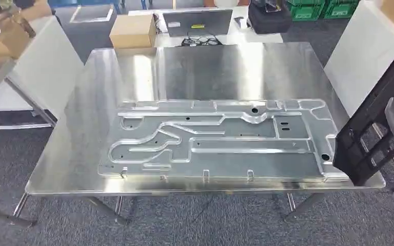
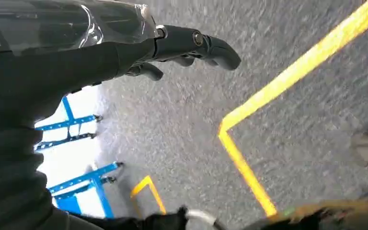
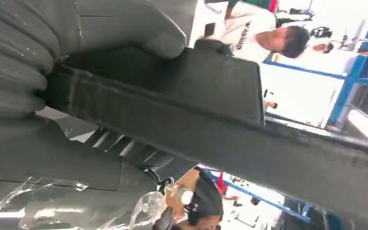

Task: Take the parts from the cabinet and place them on the table.

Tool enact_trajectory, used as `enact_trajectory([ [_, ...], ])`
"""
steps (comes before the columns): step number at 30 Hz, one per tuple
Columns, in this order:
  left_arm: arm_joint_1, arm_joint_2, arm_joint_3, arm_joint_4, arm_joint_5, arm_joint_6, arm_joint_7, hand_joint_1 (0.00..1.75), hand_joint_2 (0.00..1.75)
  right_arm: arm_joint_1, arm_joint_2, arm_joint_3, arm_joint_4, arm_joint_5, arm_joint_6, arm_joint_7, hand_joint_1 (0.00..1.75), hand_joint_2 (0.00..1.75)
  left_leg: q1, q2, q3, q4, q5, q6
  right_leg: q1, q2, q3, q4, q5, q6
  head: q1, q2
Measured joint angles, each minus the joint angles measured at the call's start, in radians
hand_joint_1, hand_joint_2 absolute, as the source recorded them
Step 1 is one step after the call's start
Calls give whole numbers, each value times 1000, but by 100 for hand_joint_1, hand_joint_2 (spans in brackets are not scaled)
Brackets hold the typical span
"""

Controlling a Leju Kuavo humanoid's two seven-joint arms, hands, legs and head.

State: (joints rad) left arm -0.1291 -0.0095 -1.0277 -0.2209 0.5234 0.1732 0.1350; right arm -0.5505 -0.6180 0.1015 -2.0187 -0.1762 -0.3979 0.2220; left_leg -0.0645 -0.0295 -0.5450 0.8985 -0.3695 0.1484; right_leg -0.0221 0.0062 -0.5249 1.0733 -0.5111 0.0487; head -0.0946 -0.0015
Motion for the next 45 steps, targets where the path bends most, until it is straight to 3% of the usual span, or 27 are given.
enact_trajectory([
  [3, -4, -3, -7, 0, -3, -2, 3, 0, 175, 0, 5, 17, 66, 2, 3, -9, 175, 175, 3, -1, 24, 1, -27, -5, -2, 0, -144, 195, -88, 15, -1, 0],
  [4, -2, -3, -8, 0, -3, -3, 7, 0, 175, 0, 8, 26, 88, 3, 8, -11, 175, 175, 5, -3, 36, 1, -37, -10, -3, 0, -168, 203, -91, 19, -1, 0],
  [5, 0, -4, -10, 0, -5, -3, 10, 0, 175, -1, 12, 35, 111, 6, 14, -15, 175, 175, 8, -5, 50, 1, -48, -14, -5, -1, -171, 176, -73, 24, 0, 0],
  [6, 3, -4, -12, 0, -6, -4, 12, 0, 175, -4, 16, 47, 141, 11, 27, -19, 175, 175, 14, -6, 71, 3, -65, -23, -10, -1, -156, 101, -21, 31, -1, 0],
  [8, 3, -3, -12, 0, -8, -3, 15, 0, 175, -15, 27, 69, 188, 14, 62, -41, 175, 175, 21, -8, 97, 14, -100, -42, -25, -1, -115, -60, 118, 51, -1, 0],
  [9, 1, 3, -13, 0, -8, -2, 16, 0, 175, -28, 37, 84, 219, 9, 80, -64, 175, 175, 20, -7, 105, 35, -119, -49, -25, -3, -117, -83, 122, 46, -1, 0],
  [11, -3, 6, -13, 0, -3, 4, 13, 0, 175, -56, 59, 109, 241, -32, 137, -141, 175, 175, 25, -1, 101, 36, -145, -54, -14, 0, -106, -73, 110, 10, -2, 0],
  [14, -6, 18, -10, 0, 35, 17, -6, 0, 175, -68, 108, 173, 221, 9, 294, -229, 175, 175, 30, 4, 104, 77, -149, -64, -13, 2, -82, -76, 92, -8, -2, 0],
  [17, -10, 30, -6, 0, 54, 19, -13, 0, 175, -98, 172, 299, 155, 169, 390, -175, 175, 175, 47, 11, -17, 265, -210, -105, -17, 5, -70, -76, 77, -18, -2, 0],
  [18, -10, 35, -5, 0, 56, 21, -14, 0, 175, -113, 206, 366, 133, 201, 407, -149, 175, 175, 56, 11, -79, 346, -246, -114, -17, 8, -64, -76, 69, -18, -2, 0],
  [19, -10, 39, -5, 0, 57, 24, -14, 0, 175, -134, 237, 413, 124, 209, 422, -143, 175, 175, 59, 12, -117, 380, -251, -117, -17, 8, -56, -76, 61, -17, -2, 0],
  [20, -9, 40, -4, 0, 56, 25, -14, 0, 175, -158, 261, 444, 119, 210, 428, -138, 175, 175, 59, 12, -129, 371, -232, -117, -17, 7, -48, -76, 55, -16, -2, 0],
  [23, -5, 47, -4, 0, 49, 28, -19, 0, 175, -255, 359, 573, 125, 210, 436, -112, 175, 175, 52, 15, -71, 125, -30, -94, -11, 6, -13, -78, 34, -17, -2, 0],
  [24, -5, 53, -4, 1, 47, 29, -23, 0, 175, -274, 389, 609, 131, 209, 436, -108, 175, 175, 43, 24, -53, 63, 6, -79, -16, 5, -9, -88, 31, -18, -2, 0],
  [26, -15, 53, -5, 0, 40, 31, -26, 0, 175, -322, 441, 657, 158, 216, 435, -96, 175, 175, 35, 33, -38, 34, -2, -69, -21, 11, -8, -106, 39, -11, -1, 0],
  [28, -11, 54, -5, 0, 31, 29, -28, 0, 175, -374, 490, 711, 197, 249, 438, -82, 175, 175, 25, 29, -40, 27, 3, -73, -24, 7, -7, -111, 35, -5, -1, 0],
  [30, -9, 53, -5, 0, 28, 23, -31, 0, 175, -430, 534, 754, 242, 274, 440, -74, 175, 175, 37, 30, -10, -5, 7, -73, -16, -3, -12, -80, 15, -2, 0, 0],
  [33, -11, 47, -5, -1, 26, 18, -30, 0, 175, -458, 568, 795, 281, 285, 440, -69, 175, 175, 42, 27, 5, -5, -8, -57, -8, -2, -142, 151, -70, -5, 1, 0],
  [34, -10, 44, -6, -1, 26, 14, -22, 0, 175, -465, 580, 811, 300, 302, 443, -64, 175, 175, 42, 23, 10, -5, -14, -58, -8, -2, -189, 215, -77, -1, 1, 0],
  [35, -9, 41, -6, -1, 26, 9, -15, 0, 175, -473, 589, 825, 317, 319, 443, -58, 175, 175, 44, 20, 16, -3, -20, -59, -9, -2, -209, 224, -61, 2, 1, 0],
  [36, -7, 36, -6, -1, 27, 2, 0, 0, 175, -484, 602, 843, 340, 345, 443, -45, 175, 175, 48, 17, 23, 2, -30, -65, -10, -3, -204, 180, -15, 6, 1, 0],
  [38, -3, 30, -6, -1, 32, -4, 18, 0, 175, -499, 618, 859, 372, 391, 433, -30, 175, 175, 59, 13, 32, 26, -57, -81, -16, -3, -144, 10, 97, 16, 1, 0],
  [39, -3, 30, -6, 0, 33, -9, 27, 0, 175, -505, 622, 864, 390, 422, 421, -24, 175, 175, 58, 12, 25, 47, -76, -92, -21, -5, -121, -55, 118, 25, 1, 0],
  [41, -6, 31, -6, 0, 33, -19, 42, 0, 175, -529, 631, 870, 420, 462, 401, -4, 175, 175, 56, 11, 6, 77, -86, -99, -17, 3, -121, -53, 101, 6, 1, 0],
  [43, -4, 31, -6, 0, 32, -33, 51, 0, 175, -542, 631, 873, 455, 501, 399, 13, 175, 175, 56, 10, 9, 70, -88, -98, -13, 3, -122, -54, 96, -1, 1, 0],
  [44, -3, 34, -6, 0, 32, -35, 51, 0, 175, -549, 631, 874, 468, 515, 401, 18, 175, 175, 60, 11, 9, 74, -96, -100, -24, 2, -119, -57, 96, -4, 2, 0],
  [45, -4, 32, -6, 0, 32, -36, 51, 0, 175, -554, 634, 875, 479, 530, 406, 23, 175, 175, 56, 14, -1, 97, -109, -109, -24, -4, -112, -61, 92, -10, 0, 0],
])
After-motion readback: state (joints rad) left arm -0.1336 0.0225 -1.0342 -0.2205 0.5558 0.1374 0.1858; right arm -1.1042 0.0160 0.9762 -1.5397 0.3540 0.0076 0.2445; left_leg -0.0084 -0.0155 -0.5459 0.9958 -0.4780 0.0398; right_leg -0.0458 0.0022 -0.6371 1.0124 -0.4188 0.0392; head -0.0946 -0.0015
